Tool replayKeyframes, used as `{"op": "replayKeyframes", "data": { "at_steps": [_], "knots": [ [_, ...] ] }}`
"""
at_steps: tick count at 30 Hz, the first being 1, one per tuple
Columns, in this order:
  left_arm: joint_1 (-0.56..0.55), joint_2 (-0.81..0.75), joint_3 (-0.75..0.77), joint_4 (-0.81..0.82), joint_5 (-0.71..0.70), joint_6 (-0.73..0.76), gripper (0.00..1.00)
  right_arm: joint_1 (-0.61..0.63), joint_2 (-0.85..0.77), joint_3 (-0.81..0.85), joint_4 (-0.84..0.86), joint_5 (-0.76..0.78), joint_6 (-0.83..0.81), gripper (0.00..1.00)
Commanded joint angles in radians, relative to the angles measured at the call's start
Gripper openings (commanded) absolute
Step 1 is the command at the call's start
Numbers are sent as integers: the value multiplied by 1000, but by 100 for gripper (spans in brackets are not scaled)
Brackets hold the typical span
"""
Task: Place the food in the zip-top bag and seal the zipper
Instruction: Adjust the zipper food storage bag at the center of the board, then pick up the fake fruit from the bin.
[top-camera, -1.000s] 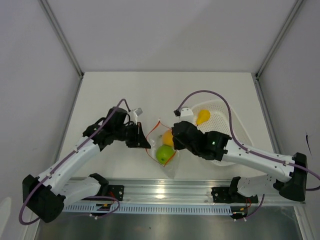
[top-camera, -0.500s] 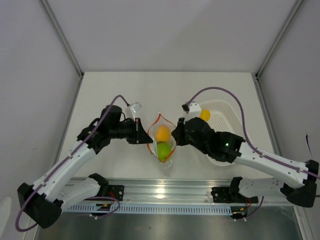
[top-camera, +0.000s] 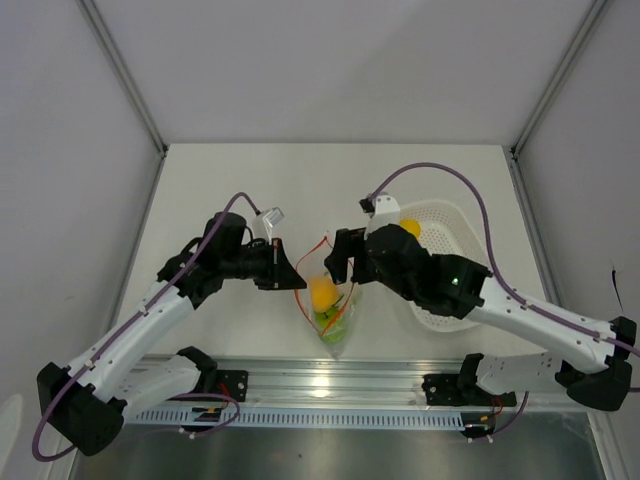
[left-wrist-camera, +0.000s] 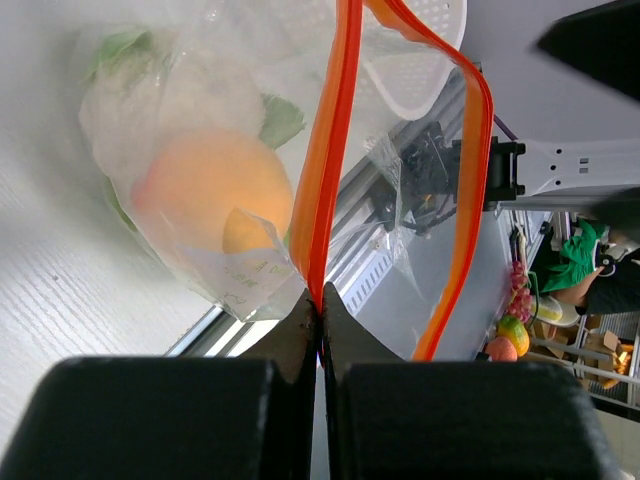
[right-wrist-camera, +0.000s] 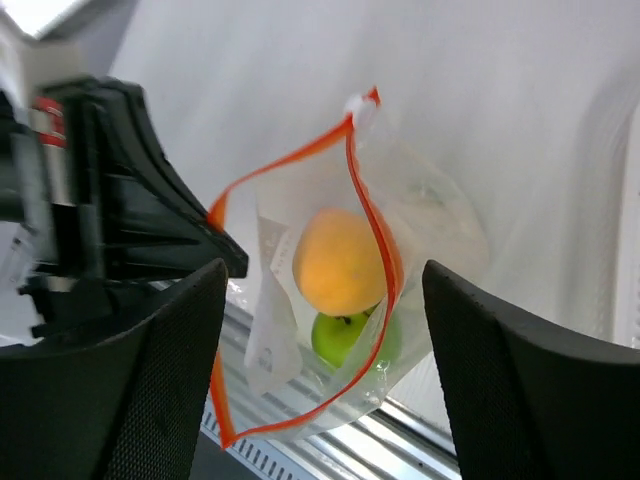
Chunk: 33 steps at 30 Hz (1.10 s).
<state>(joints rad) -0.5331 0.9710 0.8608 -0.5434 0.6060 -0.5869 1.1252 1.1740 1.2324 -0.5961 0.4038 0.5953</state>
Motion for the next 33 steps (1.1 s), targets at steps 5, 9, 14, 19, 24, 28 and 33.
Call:
{"op": "replayKeyframes", "data": {
  "at_steps": [5, 9, 14, 19, 24, 28, 33],
  "knots": [
    [5, -18, 32, 39, 20, -17, 1, -100, -157, 108, -71, 164, -48, 88],
    [5, -31, 30, 36, 23, -19, 1, -469, -159, 6, -67, 6, -40, 88],
    [5, -46, 33, 28, 26, -22, 1, -740, -91, -154, 65, -263, -12, 90],
    [5, -52, 40, 20, 35, -25, 1, -786, 59, -235, 211, -278, 1, 98],
    [5, -41, 37, 17, 37, -19, 1, -788, 186, -269, 320, -260, -5, 99],
    [5, -32, 20, 28, 43, -21, 1, -786, 269, -278, 364, -223, -2, 99],
    [5, -28, 6, 42, 47, -28, 1, -791, 360, -284, 430, -201, 0, 97]
  ]
}}
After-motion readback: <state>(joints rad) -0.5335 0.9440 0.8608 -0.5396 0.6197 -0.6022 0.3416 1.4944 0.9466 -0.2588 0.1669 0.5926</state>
